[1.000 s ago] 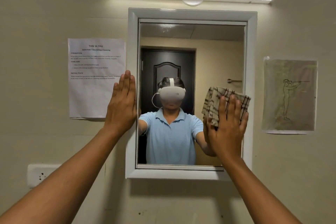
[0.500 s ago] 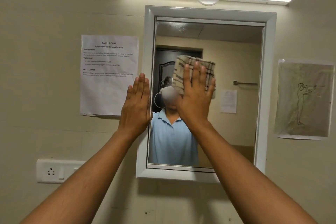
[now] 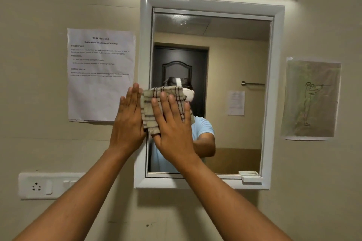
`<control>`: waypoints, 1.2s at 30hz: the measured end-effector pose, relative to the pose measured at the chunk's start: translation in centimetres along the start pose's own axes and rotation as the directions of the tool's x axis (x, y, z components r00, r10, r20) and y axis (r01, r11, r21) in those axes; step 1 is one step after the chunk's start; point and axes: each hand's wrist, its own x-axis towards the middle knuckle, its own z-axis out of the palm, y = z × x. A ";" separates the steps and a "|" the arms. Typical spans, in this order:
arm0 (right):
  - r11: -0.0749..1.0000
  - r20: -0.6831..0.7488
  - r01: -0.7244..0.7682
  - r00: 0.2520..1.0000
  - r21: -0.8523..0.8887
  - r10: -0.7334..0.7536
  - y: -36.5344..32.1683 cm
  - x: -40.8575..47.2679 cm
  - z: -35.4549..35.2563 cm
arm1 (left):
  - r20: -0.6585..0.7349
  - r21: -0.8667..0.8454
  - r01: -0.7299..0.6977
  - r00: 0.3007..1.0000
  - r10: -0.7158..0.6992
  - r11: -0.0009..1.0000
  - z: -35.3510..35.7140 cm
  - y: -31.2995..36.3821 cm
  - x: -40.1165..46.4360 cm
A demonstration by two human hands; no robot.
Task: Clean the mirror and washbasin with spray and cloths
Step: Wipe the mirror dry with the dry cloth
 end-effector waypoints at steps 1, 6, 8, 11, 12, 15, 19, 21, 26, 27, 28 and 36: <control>0.999 0.015 0.035 0.999 -0.013 -0.035 0.5 -1.1 0.1 | 0.008 0.019 0.006 1.000 -0.006 1.000 0.0 0.1 -0.2; 0.987 0.038 0.138 0.990 -0.086 -0.135 5.0 -4.7 -0.7 | 0.007 0.077 0.029 1.000 -0.030 0.997 -0.2 0.8 -0.7; 0.987 0.030 0.117 0.993 -0.112 -0.114 7.4 -5.1 -1.4 | 0.009 0.087 0.044 0.999 -0.045 0.995 -0.3 0.9 -0.9; 0.987 0.001 0.011 1.000 -0.159 -0.011 11.1 -4.7 -2.8 | -0.001 0.101 0.055 0.998 -0.055 0.993 -0.1 1.0 -1.3; 0.986 -0.009 -0.041 0.999 -0.161 0.040 12.2 -4.4 -3.2 | -0.003 0.108 0.058 0.998 -0.058 0.992 0.0 1.0 -1.4; 0.969 -0.039 -0.201 0.980 -0.142 0.198 14.6 -4.5 -4.0 | 0.000 0.124 0.069 0.998 -0.069 0.990 0.0 1.0 -1.9; 0.913 -0.081 -0.396 0.918 -0.101 0.389 15.2 -7.2 -3.5 | 0.031 0.147 0.066 0.997 -0.072 0.987 -0.1 1.0 -2.6; 0.858 -0.112 -0.508 0.860 -0.079 0.499 14.1 -8.8 -2.8 | 0.058 0.151 0.057 0.996 -0.066 0.987 -0.2 1.1 -3.1; 0.746 -0.112 -0.664 0.738 0.051 0.665 7.8 -9.8 -0.6 | 0.114 0.157 0.042 0.992 -0.060 0.987 -0.4 0.9 -4.6; 0.753 -0.104 -0.656 0.746 0.053 0.657 6.6 -9.6 -0.3 | 0.119 0.161 0.037 0.991 -0.056 0.986 -0.4 0.9 -4.9; 0.769 -0.095 -0.637 0.764 0.044 0.638 5.6 -9.2 0.0 | 0.122 0.162 0.032 0.991 -0.052 0.986 -0.4 0.9 -5.1; 0.951 0.065 -0.308 0.950 0.041 0.305 -2.4 -5.9 0.9 | 0.147 0.081 0.027 0.988 -0.039 0.996 0.3 1.0 -7.9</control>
